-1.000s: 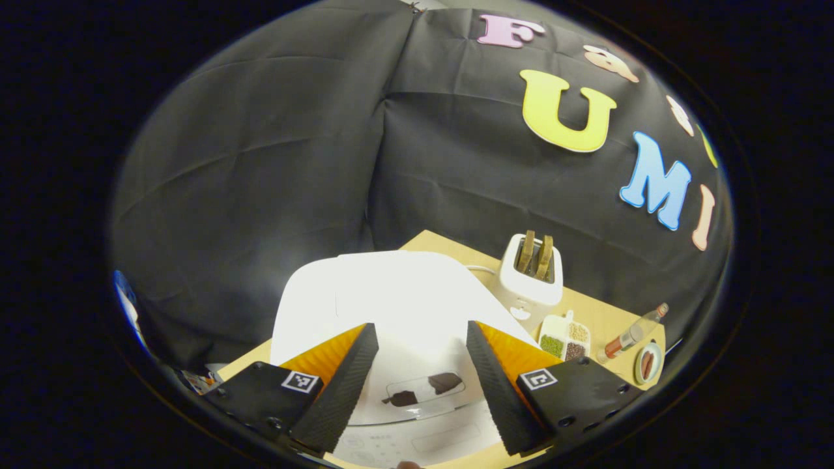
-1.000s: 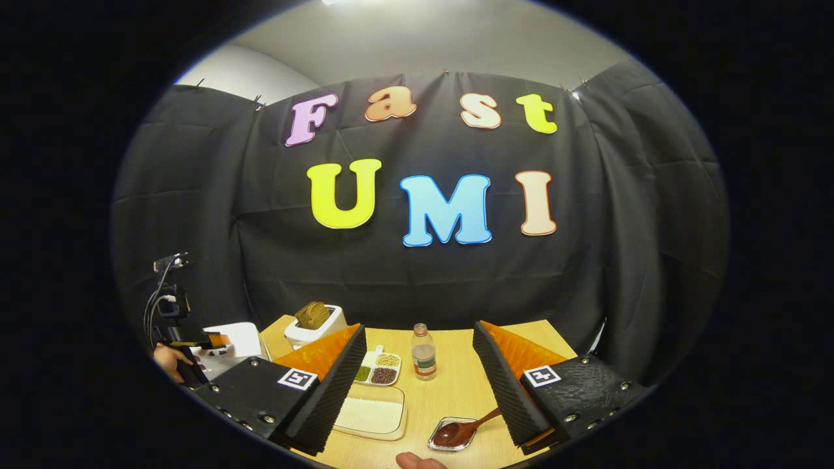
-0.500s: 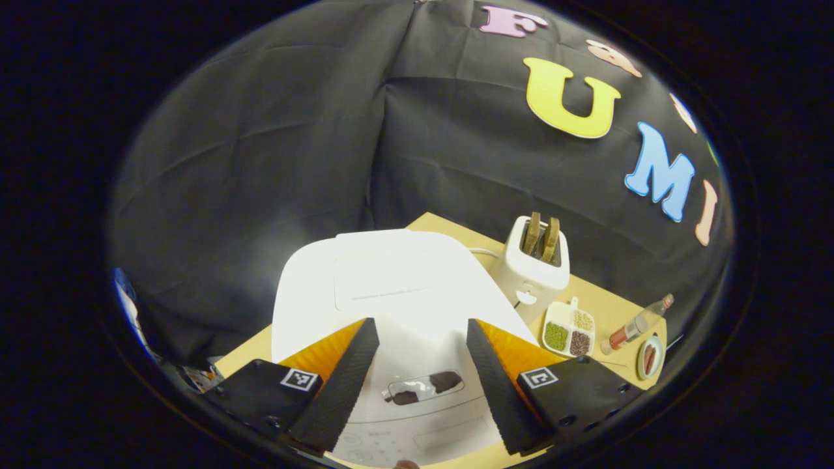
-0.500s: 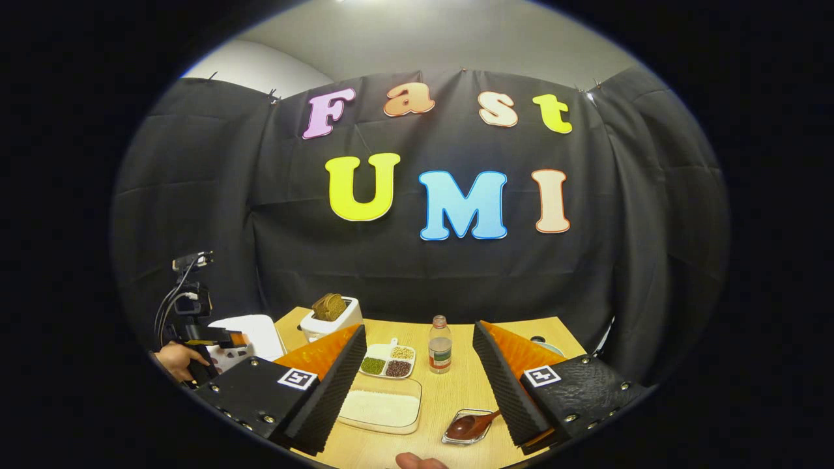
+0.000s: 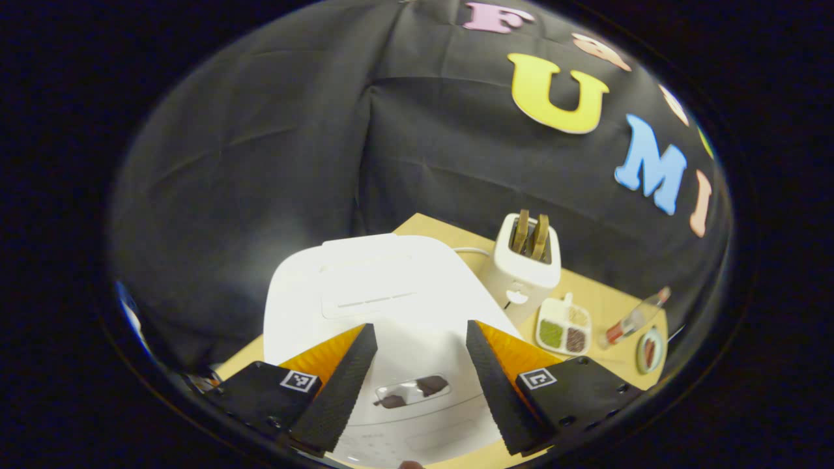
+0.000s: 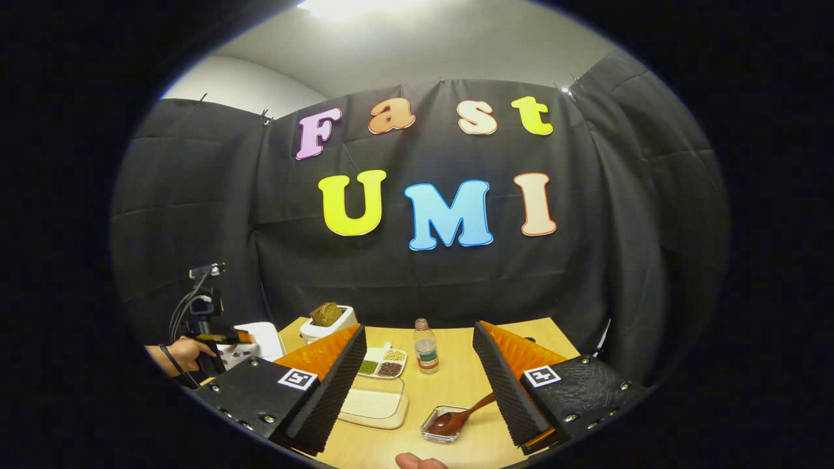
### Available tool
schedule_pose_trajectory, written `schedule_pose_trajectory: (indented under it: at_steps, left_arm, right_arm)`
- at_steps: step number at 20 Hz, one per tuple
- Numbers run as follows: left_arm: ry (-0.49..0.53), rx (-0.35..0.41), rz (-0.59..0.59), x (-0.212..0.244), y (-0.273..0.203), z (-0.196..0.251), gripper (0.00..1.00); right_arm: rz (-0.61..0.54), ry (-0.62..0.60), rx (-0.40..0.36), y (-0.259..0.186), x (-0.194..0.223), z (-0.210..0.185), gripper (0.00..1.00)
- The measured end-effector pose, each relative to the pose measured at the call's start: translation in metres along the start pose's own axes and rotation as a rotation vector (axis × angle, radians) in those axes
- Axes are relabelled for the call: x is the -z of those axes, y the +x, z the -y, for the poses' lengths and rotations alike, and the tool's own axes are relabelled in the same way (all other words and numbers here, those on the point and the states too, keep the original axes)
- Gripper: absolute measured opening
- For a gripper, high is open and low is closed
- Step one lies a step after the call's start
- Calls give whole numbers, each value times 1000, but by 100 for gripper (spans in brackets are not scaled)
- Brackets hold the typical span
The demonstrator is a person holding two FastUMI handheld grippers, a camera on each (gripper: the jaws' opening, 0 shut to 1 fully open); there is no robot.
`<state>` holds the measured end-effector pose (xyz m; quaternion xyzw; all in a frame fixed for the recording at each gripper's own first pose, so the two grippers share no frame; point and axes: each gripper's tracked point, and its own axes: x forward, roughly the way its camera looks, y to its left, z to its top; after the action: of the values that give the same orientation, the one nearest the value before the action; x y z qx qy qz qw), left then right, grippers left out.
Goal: Close the left gripper, press the button to open the rice cooker; take a wooden spoon from the chopstick holder with the right hand, scoop a spoonful of rice and pour it into the rice cooker, then put the wooden spoon back into the chopstick holder.
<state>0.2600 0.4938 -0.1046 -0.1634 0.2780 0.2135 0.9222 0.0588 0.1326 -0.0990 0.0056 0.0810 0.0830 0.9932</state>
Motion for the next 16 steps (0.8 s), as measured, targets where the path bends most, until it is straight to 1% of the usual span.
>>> schedule_pose_trajectory:
  at_steps: [1,2,4,5,6,7,9,10,11,12,13,14,15,16]
  left_arm:
    - [-1,-12,84,-22,-14,6,97]
    - [-4,-11,164,-39,-35,17,96]
    - [-26,72,340,-61,-87,70,97]
    - [-1,116,421,-69,-116,104,97]
    - [31,148,483,-68,-143,135,97]
    - [37,193,507,-58,-167,167,96]
    - [7,334,501,-14,-200,237,96]
    - [10,426,511,15,-222,282,96]
    - [24,565,509,50,-243,332,99]
    - [26,690,482,90,-265,383,100]
    - [26,777,446,131,-279,423,97]
    - [30,830,395,172,-285,459,96]
    - [53,843,352,207,-280,485,97]
    - [99,817,313,245,-267,507,96]
  right_arm:
    - [7,-5,-3,-6,-4,16,99]
    - [13,-5,-4,-11,-7,35,99]
    - [48,2,0,-19,-16,76,99]
    - [90,8,11,-23,-26,100,99]
    - [149,10,20,-27,-36,127,100]
    - [206,10,39,-30,-42,156,99]
    - [293,-12,87,-31,-37,214,99]
    - [309,-28,103,-29,-23,241,99]
    - [313,-34,106,-25,-4,263,99]
    - [302,-28,120,-19,19,286,99]
    - [284,-35,144,-10,45,313,99]
    - [255,-41,179,-6,71,338,99]
    - [228,-42,203,-3,96,358,99]
    - [219,-26,221,-1,113,372,100]
